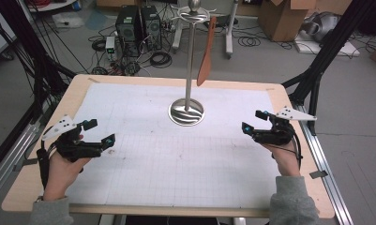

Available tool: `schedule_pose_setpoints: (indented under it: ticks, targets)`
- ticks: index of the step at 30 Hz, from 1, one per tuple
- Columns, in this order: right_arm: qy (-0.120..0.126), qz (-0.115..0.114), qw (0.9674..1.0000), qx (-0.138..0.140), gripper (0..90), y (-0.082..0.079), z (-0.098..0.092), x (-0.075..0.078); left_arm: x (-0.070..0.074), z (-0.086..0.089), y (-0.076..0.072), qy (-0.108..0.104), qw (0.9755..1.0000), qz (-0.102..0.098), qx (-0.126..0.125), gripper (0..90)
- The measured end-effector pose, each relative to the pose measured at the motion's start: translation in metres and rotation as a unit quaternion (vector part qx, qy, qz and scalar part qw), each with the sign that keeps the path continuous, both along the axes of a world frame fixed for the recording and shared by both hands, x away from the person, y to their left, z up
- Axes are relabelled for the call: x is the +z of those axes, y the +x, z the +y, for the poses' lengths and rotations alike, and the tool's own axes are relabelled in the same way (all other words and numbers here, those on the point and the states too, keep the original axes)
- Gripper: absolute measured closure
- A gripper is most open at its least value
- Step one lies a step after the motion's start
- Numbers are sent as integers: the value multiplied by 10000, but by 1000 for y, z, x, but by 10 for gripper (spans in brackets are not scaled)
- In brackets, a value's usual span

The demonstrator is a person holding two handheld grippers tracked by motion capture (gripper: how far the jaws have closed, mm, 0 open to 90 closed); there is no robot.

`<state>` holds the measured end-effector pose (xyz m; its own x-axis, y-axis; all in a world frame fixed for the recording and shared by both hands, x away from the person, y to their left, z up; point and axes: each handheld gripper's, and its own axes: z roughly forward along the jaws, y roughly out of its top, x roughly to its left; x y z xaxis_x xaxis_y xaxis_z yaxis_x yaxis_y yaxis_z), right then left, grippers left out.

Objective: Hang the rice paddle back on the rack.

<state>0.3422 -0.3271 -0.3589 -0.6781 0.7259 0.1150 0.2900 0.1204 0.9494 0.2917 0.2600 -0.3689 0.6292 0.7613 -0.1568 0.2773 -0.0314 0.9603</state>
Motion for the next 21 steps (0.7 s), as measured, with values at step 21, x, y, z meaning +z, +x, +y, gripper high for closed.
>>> schedule_pose_setpoints:
  ticks: [21]
  targets:
    - [80, 129, 9997, -192, 143, -13, -21, -26, -6, 1, 2, 34, 10000, 57, 13, 17]
